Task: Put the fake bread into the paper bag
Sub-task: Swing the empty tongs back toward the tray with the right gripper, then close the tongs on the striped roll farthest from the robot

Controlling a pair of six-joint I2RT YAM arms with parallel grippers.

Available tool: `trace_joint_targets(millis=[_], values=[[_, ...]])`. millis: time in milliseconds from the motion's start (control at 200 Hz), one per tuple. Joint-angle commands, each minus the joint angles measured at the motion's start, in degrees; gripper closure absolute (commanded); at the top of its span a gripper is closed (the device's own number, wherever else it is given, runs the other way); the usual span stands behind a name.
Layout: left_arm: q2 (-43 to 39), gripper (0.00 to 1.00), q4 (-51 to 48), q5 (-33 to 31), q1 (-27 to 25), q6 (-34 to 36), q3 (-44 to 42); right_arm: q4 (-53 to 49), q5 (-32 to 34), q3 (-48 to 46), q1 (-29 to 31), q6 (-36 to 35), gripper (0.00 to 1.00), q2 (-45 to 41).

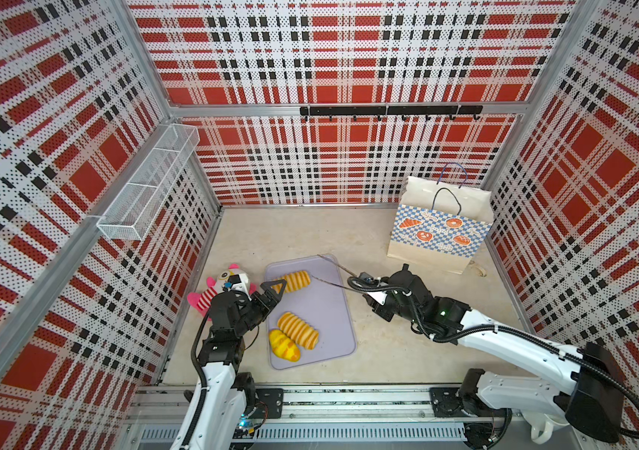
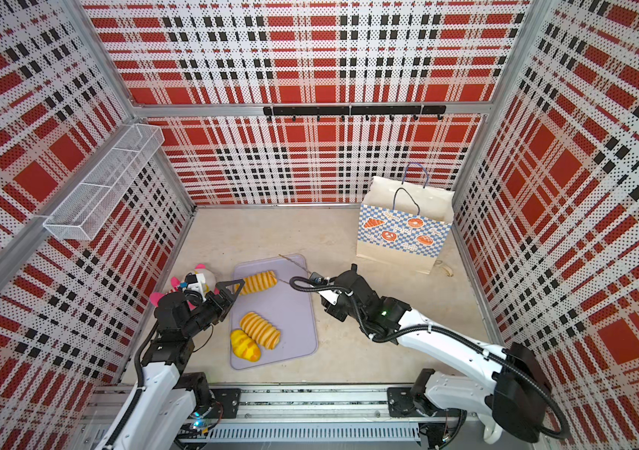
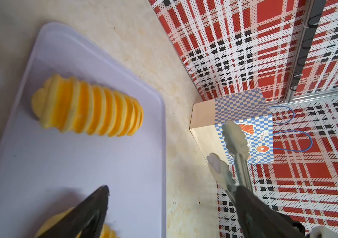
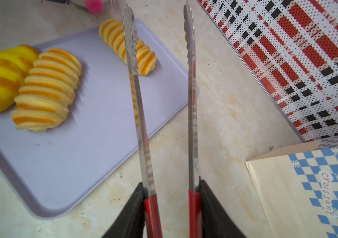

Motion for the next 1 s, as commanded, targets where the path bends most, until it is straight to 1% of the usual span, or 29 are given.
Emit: trace_joint_targets(millis=[0, 145, 281, 391, 536, 651, 992], values=[[-0.6, 0.02, 0.5, 3.0, 0.9, -0.9, 0.2, 5.2, 4.5, 0.7, 1.2, -8.6, 0.6, 2.6], [0.3, 0.02, 0.6, 3.3, 1.8, -1.0, 0.3, 5.4, 5.3, 2.4, 2.2, -11.8, 0.6, 7.2], [-0.6, 0.02, -2.4, 0.7, 1.8, -0.1, 1.4, 4.9, 6.3, 4.0, 2.9, -13.8, 0.6, 10.7], [-1.3, 0.02, -4.3, -0.4, 1.8, 0.4, 2.3, 5.0, 8.9, 4.8, 4.0, -15.5, 0.6, 12.8], [-1.0, 0.02, -9.7, -1.2, 1.8, 3.5, 5.3, 7.1, 13.3, 5.3, 6.2, -18.9, 0.6, 14.9], [-1.5, 0.02, -9.8, -0.5, 1.8, 3.8, 5.4, 8.0, 14.4, 6.4, 7.0, -20.5, 0.6, 16.4], [-1.3, 0.02, -8.7, 0.7, 1.8, 3.7, 5.0, 9.2, 21.8, 10.1, 9.5, -25.4, 0.59, 22.5]])
